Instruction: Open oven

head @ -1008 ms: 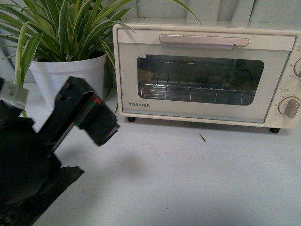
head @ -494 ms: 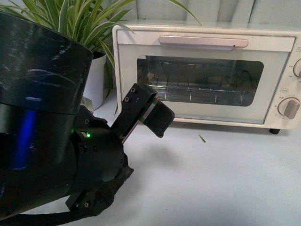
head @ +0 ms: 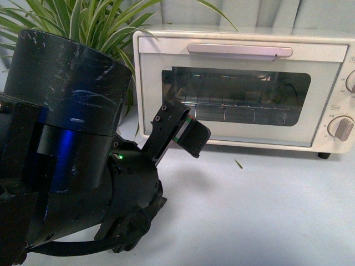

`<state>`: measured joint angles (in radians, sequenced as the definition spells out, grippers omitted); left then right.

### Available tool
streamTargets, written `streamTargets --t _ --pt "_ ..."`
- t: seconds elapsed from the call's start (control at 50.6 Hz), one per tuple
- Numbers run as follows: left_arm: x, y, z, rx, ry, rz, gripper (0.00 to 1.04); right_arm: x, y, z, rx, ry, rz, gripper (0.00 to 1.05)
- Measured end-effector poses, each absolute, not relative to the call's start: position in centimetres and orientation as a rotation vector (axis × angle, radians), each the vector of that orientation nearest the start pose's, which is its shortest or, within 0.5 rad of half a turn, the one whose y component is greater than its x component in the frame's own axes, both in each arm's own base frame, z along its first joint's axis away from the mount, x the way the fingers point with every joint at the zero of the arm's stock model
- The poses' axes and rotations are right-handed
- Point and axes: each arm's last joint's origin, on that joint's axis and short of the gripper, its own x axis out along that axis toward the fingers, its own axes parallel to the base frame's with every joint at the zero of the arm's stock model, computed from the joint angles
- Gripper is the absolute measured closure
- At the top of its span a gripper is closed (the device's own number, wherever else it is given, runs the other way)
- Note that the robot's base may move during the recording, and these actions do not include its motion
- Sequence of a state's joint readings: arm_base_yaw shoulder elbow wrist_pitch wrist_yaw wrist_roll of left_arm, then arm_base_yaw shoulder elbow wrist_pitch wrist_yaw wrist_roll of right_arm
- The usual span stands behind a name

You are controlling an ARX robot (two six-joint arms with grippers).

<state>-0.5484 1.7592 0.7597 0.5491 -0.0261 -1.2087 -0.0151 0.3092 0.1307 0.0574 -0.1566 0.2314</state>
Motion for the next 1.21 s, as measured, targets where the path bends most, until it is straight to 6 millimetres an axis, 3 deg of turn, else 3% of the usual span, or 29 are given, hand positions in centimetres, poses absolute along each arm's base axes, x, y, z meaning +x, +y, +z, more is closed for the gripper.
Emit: streamTargets --t 0.198,0.316,0.514,0.711,1.206 --pt "29.1 -17.5 14.7 -1.039 0.679 -0.177 0.07 14.7 1.4 23.0 0.232 0.100 0.149 0.09" --pt "29.1 -17.5 14.7 -1.044 0.679 -0.174 0.07 19.0 2.7 26.2 0.233 0.147 0.136 0.09" --pt "29.1 -17.4 14.7 -1.053 0.679 -0.168 0.07 24.2 4.6 28.1 0.281 0.247 0.129 0.09" --pt "29.2 -17.1 14.7 -1.064 0.674 -0.162 0.07 28.5 6.8 29.1 0.325 0.311 0.088 0.09" --pt "29.3 -16.4 14.7 -1.076 0.664 -0.145 0.07 32.5 8.9 29.2 0.416 0.396 0.023 0.09"
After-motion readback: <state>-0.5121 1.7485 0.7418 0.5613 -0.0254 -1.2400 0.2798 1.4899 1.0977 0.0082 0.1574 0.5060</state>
